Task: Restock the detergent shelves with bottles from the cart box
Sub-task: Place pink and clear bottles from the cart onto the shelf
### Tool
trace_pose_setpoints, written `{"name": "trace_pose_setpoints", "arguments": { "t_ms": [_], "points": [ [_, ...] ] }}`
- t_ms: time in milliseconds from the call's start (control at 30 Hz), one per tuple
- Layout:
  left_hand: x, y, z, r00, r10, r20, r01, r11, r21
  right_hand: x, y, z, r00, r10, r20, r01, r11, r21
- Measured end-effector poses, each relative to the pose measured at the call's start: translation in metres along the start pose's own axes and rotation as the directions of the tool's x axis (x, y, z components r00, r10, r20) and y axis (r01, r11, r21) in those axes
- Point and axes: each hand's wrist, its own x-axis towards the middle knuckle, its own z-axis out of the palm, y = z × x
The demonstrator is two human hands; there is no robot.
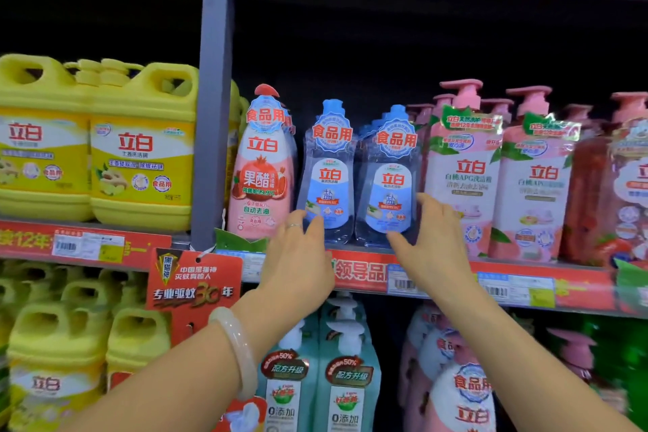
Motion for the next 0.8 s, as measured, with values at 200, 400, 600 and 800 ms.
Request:
{"name": "trace_pose_setpoints", "arguments": {
  "t_ms": [200,400,600,800],
  "points": [
    [-0.008,0.000,-0.010,1.000,0.015,0.013,-0.014,0.998,-0.066,-0.011,-0.002,0.009,0.995,-0.090,-0.043,0.087,0.994,-0.073],
    [-0.053,-0.057,-0.046,0.982,0.145,-0.121,-0.119,0.973,0.199,-0.047,-0.090,0.046,0.870,-0.488,-0.073,0.491,0.869,0.052],
    [-0.145,-0.180,-0.118,0.989,-0.112,0.097,0.017,0.734,0.679,-0.120,-0.208,0.102,0.574,-0.655,0.491,0.714,0.694,0.091],
    [-0.250,-0.301,-0.191,0.841,-0.522,0.145,0.227,0.582,0.781,-0.212,-0.352,0.171,0.327,-0.713,0.620,0.735,0.605,0.307]
  ]
}}
